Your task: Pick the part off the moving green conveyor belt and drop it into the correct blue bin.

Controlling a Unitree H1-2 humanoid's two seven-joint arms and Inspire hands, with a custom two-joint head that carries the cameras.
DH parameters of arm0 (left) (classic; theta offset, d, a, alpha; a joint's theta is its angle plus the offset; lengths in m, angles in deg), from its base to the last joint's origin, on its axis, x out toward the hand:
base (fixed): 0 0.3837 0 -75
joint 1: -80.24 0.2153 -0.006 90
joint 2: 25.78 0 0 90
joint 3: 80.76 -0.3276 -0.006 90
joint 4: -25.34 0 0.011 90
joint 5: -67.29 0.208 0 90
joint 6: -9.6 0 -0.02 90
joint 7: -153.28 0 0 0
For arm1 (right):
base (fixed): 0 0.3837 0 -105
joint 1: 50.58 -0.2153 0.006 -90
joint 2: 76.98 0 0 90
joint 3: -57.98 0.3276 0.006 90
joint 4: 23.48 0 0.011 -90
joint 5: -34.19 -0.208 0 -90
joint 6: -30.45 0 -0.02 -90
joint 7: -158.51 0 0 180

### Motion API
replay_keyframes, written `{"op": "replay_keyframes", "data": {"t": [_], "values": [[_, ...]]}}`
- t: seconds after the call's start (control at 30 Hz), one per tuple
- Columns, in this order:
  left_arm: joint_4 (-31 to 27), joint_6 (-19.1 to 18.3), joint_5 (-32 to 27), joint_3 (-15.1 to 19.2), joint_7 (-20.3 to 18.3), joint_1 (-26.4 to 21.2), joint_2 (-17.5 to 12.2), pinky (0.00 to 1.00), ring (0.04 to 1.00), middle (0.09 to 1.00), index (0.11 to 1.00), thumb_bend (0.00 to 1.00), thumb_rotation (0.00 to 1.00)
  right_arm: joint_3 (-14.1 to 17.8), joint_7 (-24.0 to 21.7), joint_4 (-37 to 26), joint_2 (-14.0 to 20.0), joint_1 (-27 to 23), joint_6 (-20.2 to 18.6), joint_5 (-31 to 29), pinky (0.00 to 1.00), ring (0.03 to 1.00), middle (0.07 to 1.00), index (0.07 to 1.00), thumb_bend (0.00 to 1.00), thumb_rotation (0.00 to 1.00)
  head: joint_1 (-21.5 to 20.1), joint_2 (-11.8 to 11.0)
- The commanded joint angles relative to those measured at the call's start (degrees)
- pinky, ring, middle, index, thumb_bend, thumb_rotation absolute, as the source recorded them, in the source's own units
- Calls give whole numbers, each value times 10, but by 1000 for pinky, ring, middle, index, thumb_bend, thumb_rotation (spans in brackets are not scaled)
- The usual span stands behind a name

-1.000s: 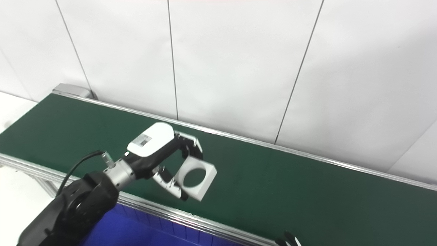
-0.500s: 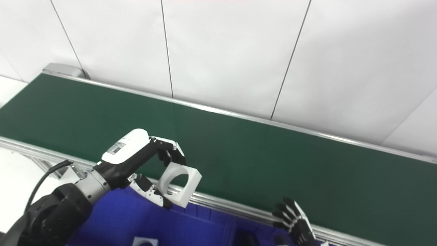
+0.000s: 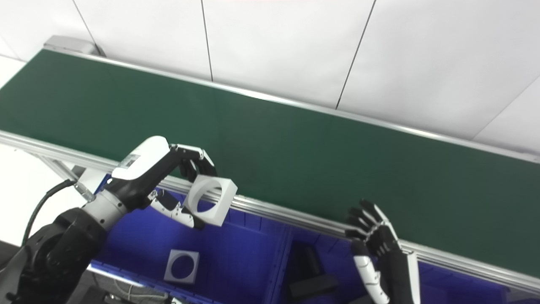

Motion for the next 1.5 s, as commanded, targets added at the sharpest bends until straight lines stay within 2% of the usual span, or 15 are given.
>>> {"op": "replay_keyframes", "data": {"t": [0.0, 0.2, 0.33, 0.4, 0.6, 0.9, 1.27, 1.47], "values": [[-9, 1, 4, 5, 9, 4, 2, 448, 441, 450, 505, 522, 0, 4, -3, -25, 0, -2, -4, -11, 631, 733, 771, 842, 562, 673, 2, 5], [3, -13, 21, 2, 1, 18, 5, 478, 454, 452, 508, 521, 0, 7, -7, -35, 4, 0, -12, -17, 630, 736, 772, 844, 536, 645, 5, 14], [31, 3, 46, -8, 9, 30, 4, 466, 446, 448, 510, 522, 0, 9, -6, -41, 6, 2, -17, -17, 635, 737, 775, 847, 539, 655, 5, 18], [45, 3, 56, -12, 12, 35, 6, 490, 449, 447, 510, 522, 0, 10, -6, -45, 7, 4, -21, -18, 639, 738, 776, 847, 542, 656, 3, 19], [100, 28, 61, -22, 49, 49, 11, 496, 437, 429, 512, 521, 0, 13, -7, -49, 8, 5, -25, -20, 635, 737, 776, 848, 540, 660, 7, 21], [175, 51, 99, -53, 100, 58, 10, 550, 481, 462, 503, 523, 0, 12, -6, -49, 7, 1, -32, -15, 631, 732, 773, 846, 565, 692, 6, 20], [249, 44, 132, -73, 131, 43, 6, 572, 506, 449, 512, 521, 0, 9, -5, -51, 2, 1, -34, -11, 630, 732, 774, 847, 563, 700, 2, 19], [277, 47, 141, -81, 153, 34, 4, 544, 496, 451, 509, 522, 0, 8, -5, -49, 1, 3, -28, -12, 624, 729, 770, 844, 557, 685, 0, 20]]}}
